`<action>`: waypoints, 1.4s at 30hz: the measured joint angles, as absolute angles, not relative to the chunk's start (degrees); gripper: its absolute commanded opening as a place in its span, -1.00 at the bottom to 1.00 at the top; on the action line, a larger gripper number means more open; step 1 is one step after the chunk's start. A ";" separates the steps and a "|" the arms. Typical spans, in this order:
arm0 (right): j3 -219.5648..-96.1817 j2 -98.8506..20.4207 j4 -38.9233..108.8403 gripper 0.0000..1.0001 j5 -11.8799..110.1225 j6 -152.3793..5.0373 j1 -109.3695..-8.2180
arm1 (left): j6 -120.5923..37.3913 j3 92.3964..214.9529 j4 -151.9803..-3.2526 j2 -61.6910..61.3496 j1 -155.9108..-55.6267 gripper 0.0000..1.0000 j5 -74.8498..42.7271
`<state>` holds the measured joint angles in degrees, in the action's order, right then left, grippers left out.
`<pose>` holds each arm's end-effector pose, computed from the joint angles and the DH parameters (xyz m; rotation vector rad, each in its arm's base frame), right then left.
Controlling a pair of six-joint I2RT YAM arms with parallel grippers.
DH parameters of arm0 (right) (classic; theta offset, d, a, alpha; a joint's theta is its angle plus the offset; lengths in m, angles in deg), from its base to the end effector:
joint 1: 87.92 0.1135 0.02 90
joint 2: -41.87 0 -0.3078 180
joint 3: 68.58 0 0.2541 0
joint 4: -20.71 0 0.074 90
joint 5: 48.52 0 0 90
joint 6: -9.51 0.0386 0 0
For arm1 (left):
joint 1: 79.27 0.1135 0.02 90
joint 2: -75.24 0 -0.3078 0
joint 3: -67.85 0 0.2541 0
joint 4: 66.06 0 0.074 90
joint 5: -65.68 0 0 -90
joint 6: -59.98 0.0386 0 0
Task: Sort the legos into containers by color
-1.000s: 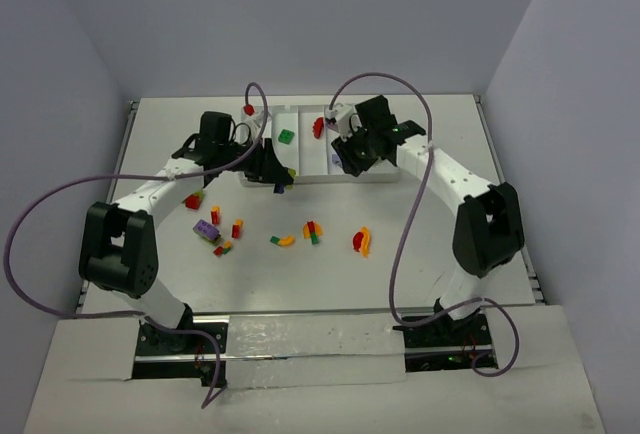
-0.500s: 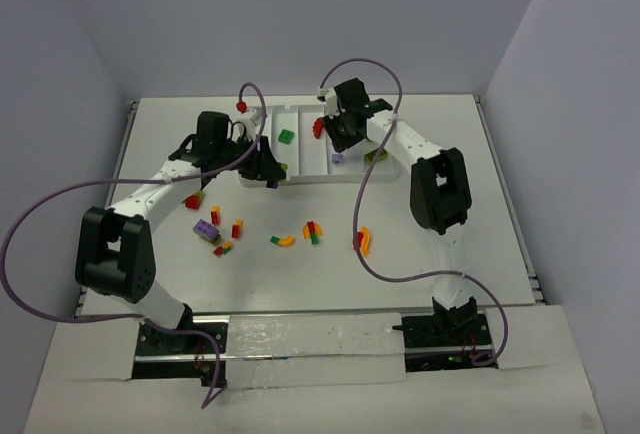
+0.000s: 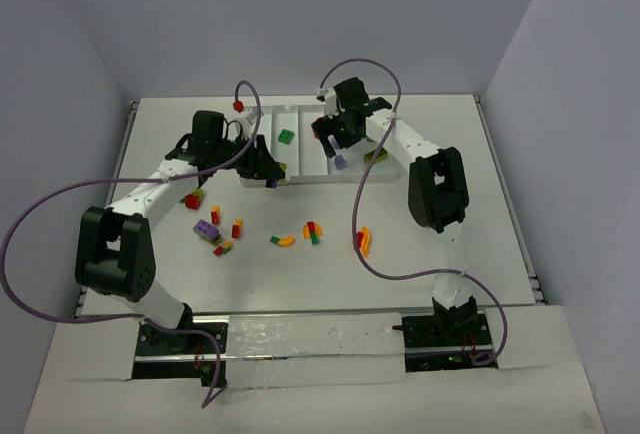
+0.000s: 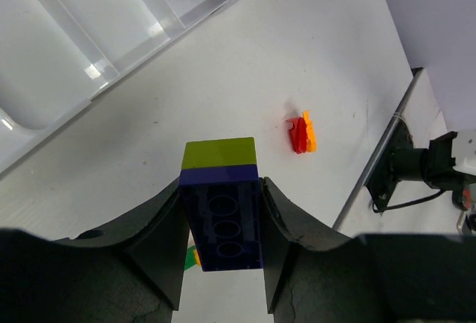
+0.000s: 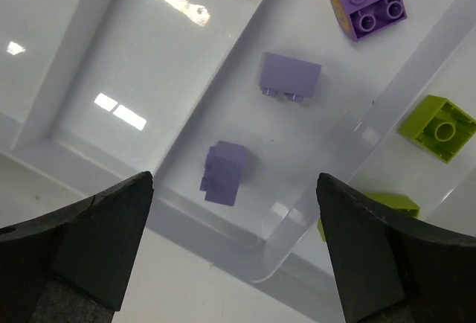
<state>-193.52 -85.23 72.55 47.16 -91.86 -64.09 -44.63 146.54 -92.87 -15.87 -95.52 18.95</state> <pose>0.4793 0.2159 0.2585 -0.8005 2.3891 0.2131 0.3317 -0.1242 0.3020 0.4524 2.2280 -1.1363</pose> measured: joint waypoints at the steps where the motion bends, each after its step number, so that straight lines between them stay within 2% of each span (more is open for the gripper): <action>1: -192.85 -84.23 72.32 0.92 48.79 -91.93 -64.09 | -45.65 146.37 -92.22 -16.05 -94.96 -0.95 21.08; 3: -189.28 -80.50 71.78 0.87 54.14 -92.27 -64.19 | -47.80 145.52 -89.77 -16.42 -93.83 -0.95 25.76; 9: -182.20 -65.34 72.85 0.51 70.37 -93.40 -63.84 | -55.82 139.41 -79.74 -16.32 -92.20 -0.94 36.18; 14: -181.18 -59.05 72.13 0.42 85.84 -89.84 -62.51 | -56.61 135.11 -75.24 -14.18 -92.33 -0.94 40.26; 20: -176.54 -60.24 72.10 0.44 96.85 -84.23 -59.91 | -55.12 131.98 -70.34 -8.36 -92.46 -0.93 43.55; 32: -173.04 -61.10 69.56 0.43 106.84 -76.32 -57.53 | -42.60 132.77 -77.19 -6.69 -97.25 -0.94 44.10; 42: -173.04 -62.75 70.33 0.36 107.68 -77.59 -56.82 | -41.47 133.35 -79.23 -6.67 -98.36 -0.93 44.62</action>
